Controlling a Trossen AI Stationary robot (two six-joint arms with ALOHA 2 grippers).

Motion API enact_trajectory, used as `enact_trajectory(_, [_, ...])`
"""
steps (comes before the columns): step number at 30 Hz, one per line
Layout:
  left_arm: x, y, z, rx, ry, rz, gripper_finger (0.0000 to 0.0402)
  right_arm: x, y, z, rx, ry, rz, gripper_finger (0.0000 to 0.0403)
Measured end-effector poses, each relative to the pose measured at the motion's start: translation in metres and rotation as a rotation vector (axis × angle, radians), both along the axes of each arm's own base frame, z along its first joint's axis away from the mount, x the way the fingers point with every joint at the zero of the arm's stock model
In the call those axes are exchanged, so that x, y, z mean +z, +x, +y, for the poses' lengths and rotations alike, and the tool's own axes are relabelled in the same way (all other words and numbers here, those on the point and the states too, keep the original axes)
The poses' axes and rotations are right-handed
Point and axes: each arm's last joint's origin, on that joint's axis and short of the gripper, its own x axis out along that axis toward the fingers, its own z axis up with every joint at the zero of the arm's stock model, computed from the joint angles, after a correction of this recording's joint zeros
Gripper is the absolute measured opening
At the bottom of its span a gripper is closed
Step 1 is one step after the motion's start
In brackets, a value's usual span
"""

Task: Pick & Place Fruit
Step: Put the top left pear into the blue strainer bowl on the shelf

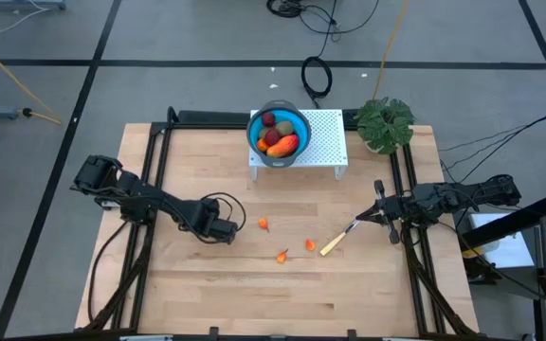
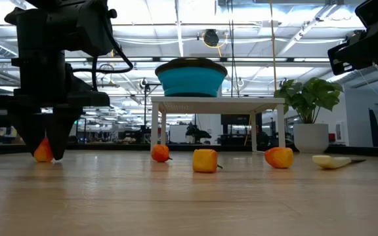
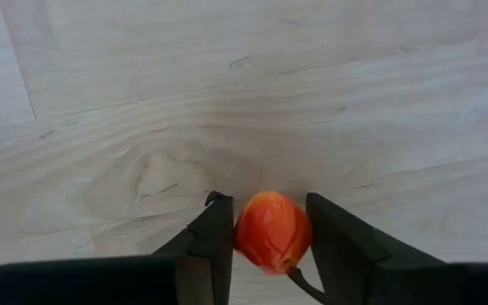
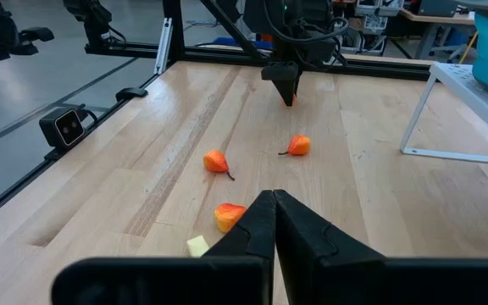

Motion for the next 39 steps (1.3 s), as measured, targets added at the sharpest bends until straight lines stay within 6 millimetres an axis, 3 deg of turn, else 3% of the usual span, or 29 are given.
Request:
enact_trajectory(6, [0.003, 0.000, 0.000, 0.001, -0.004, -0.012, 0.0121, 0.000, 0.000, 0.000, 0.001, 0.000, 0.000, 0.0000])
enact_trajectory(10, [0.015, 0.001, 0.001, -0.004, -0.004, -0.092, 0.0121, 0.000, 0.000, 0.000, 0.000, 0.000, 0.000, 0.0000])
enact_trajectory(14, [0.036, 0.009, 0.001, -0.067, 0.066, -0.305, 0.0122, 0.000, 0.000, 0.000, 0.000, 0.000, 0.000, 0.0000])
enact_trajectory(22, [0.078, 0.039, -0.005, -0.410, 0.277, -0.761, 0.0122, 0.000, 0.000, 0.000, 0.001, 0.000, 0.000, 0.0000])
enact_trajectory(28, [0.107, 0.055, -0.009, -0.565, 0.403, -1.059, 0.0122, 0.000, 0.000, 0.000, 0.000, 0.000, 0.000, 0.0000])
enact_trajectory(39, [0.161, 0.059, -0.014, -0.794, 0.759, -1.521, 0.0122, 0.000, 0.000, 0.000, 0.001, 0.000, 0.000, 0.0000])
